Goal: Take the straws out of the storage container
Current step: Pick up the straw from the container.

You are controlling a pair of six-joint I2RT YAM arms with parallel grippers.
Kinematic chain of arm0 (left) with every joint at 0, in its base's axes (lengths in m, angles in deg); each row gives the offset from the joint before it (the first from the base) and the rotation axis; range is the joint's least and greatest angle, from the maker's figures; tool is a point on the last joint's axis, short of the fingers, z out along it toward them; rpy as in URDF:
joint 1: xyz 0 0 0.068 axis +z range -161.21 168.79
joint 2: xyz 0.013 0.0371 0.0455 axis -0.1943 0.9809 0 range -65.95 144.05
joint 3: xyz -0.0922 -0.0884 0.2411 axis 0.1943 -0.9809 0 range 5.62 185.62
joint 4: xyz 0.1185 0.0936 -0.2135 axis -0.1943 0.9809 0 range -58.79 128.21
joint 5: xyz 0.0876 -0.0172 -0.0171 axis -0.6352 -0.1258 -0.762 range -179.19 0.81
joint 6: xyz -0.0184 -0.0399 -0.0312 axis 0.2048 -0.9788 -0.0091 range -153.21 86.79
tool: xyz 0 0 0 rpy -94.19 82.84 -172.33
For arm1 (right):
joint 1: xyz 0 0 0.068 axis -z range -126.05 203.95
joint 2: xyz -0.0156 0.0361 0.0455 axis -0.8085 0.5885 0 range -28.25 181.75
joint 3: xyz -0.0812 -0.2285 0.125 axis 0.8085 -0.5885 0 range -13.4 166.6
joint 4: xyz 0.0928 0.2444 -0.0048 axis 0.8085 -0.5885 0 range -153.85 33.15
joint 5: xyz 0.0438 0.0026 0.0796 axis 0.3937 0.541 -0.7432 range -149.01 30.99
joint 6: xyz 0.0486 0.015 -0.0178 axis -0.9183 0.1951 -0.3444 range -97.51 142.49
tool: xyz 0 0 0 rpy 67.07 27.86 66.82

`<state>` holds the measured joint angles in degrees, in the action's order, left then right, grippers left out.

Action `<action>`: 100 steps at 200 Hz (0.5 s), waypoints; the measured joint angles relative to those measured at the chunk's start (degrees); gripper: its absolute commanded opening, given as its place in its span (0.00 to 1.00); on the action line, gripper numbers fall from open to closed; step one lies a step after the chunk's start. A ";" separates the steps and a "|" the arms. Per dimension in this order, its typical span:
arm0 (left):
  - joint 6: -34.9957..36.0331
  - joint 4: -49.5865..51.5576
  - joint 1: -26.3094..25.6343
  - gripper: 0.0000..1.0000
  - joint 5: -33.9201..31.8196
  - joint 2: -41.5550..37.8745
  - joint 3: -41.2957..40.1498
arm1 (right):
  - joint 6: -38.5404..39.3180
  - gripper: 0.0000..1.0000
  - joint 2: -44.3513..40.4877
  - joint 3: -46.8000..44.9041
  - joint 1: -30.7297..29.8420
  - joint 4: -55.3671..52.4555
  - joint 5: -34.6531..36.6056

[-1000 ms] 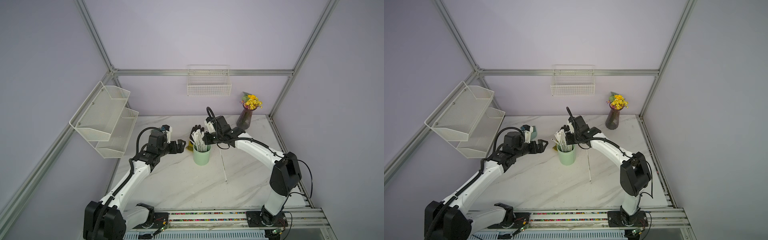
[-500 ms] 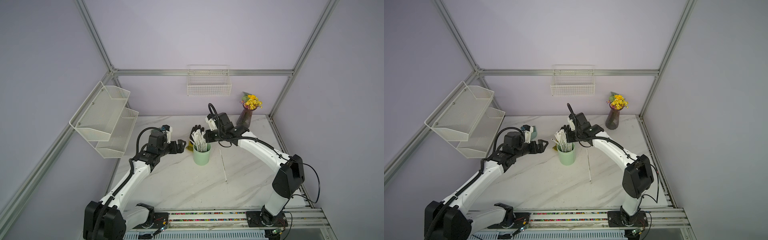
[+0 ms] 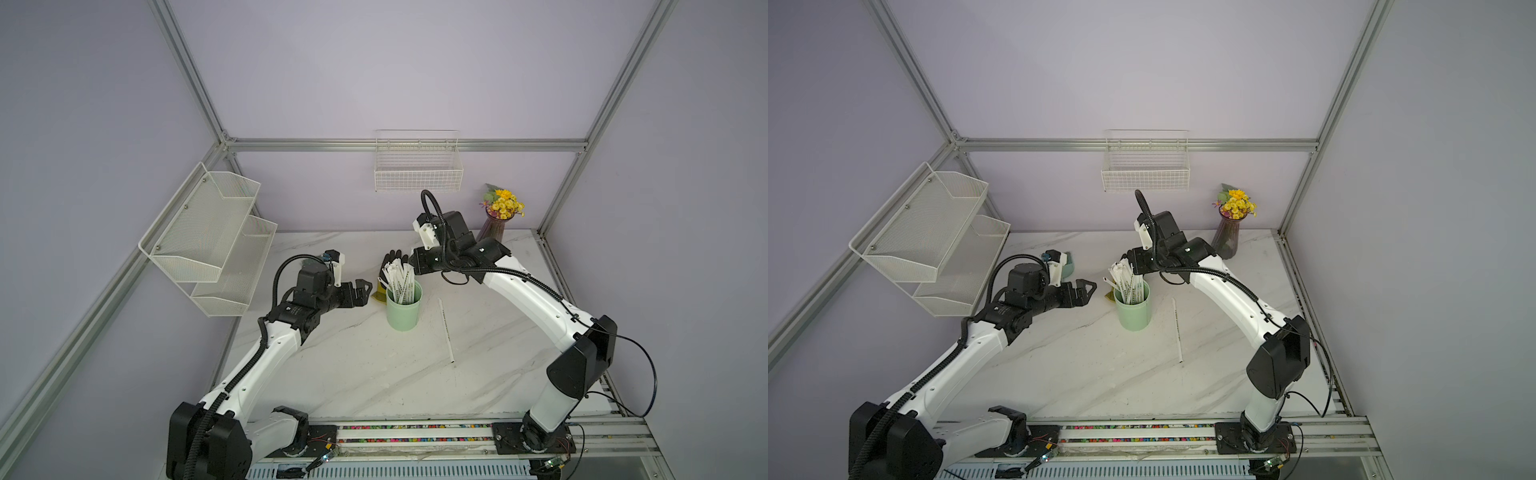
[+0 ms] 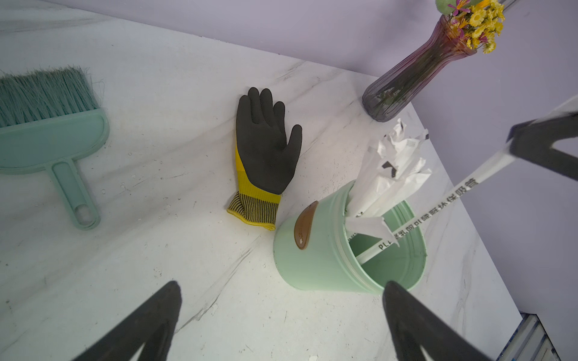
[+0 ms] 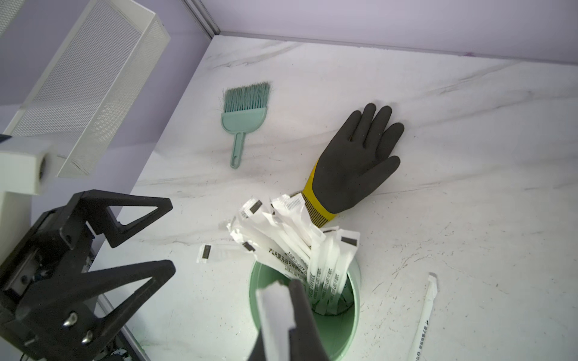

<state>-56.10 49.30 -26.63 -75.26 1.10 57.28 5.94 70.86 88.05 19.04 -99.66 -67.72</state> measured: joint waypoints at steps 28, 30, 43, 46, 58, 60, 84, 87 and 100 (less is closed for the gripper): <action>0.00 0.00 0.00 1.00 0.00 0.00 0.00 | 0.57 0.00 0.00 0.68 0.00 -1.33 0.37; 0.00 0.00 0.00 1.00 0.00 0.00 0.00 | 0.61 0.00 0.00 0.72 0.00 -1.46 0.35; 0.00 0.00 0.00 1.00 0.00 0.00 0.00 | 0.87 0.00 0.00 1.44 -0.02 -2.47 0.42; 0.00 0.00 0.00 1.00 0.00 0.00 0.00 | 0.96 0.00 0.00 1.68 -0.02 -2.64 0.44; 0.00 0.00 0.00 1.00 0.00 0.00 0.00 | 1.29 0.00 0.00 3.23 -0.02 -3.74 0.57; 0.00 0.00 0.00 1.00 0.00 0.00 0.00 | 1.38 0.00 0.00 3.50 -0.02 -3.91 0.59; 0.00 0.00 0.00 1.00 0.00 0.00 0.00 | 2.12 0.00 -0.04 7.82 -0.02 -5.81 1.22; 0.00 0.00 0.00 1.00 0.00 0.00 0.00 | 2.27 0.00 -0.11 8.37 -0.02 -6.08 1.33; 0.00 0.00 0.00 1.00 0.00 0.00 0.00 | 2.56 0.00 -0.59 10.32 -0.02 -7.34 1.60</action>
<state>-56.10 49.30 -26.63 -75.26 1.10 57.28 8.49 70.27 98.37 19.01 -107.00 -66.13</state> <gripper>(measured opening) 0.993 0.053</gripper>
